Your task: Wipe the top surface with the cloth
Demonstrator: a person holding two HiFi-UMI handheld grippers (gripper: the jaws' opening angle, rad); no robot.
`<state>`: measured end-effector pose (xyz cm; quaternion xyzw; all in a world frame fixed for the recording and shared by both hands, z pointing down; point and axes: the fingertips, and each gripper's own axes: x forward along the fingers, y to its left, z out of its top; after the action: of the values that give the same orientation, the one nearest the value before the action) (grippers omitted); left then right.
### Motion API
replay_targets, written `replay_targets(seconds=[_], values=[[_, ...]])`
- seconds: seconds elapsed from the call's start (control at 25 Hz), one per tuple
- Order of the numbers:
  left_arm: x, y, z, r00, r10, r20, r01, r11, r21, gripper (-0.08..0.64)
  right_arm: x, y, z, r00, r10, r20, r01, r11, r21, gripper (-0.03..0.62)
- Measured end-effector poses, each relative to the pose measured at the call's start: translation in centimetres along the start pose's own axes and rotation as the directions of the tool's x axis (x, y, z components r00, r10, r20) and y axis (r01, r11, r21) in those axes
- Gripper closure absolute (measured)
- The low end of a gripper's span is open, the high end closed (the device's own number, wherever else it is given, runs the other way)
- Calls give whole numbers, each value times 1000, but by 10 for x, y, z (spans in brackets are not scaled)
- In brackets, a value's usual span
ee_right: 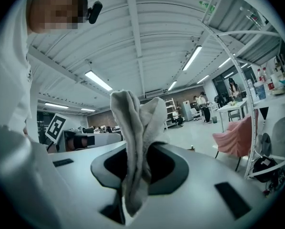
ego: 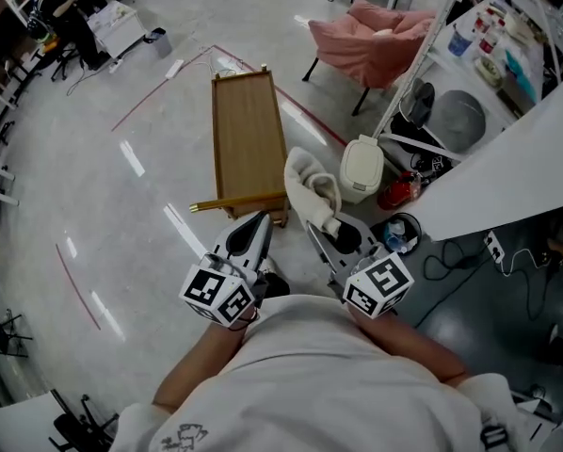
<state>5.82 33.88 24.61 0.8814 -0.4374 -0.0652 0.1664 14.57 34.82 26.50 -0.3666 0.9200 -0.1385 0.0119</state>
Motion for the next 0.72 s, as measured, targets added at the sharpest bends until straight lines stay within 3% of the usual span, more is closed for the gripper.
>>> replay_targets(seconds=[0.2, 0.72], values=[[10, 55, 21, 1000, -18, 2, 18, 999, -43, 552, 53, -2, 8, 1000, 0, 19, 0, 1000, 30, 509], [34, 155, 72, 994, -103, -37, 102, 994, -31, 552, 165, -2, 30, 996, -90, 23, 89, 995, 42, 509]])
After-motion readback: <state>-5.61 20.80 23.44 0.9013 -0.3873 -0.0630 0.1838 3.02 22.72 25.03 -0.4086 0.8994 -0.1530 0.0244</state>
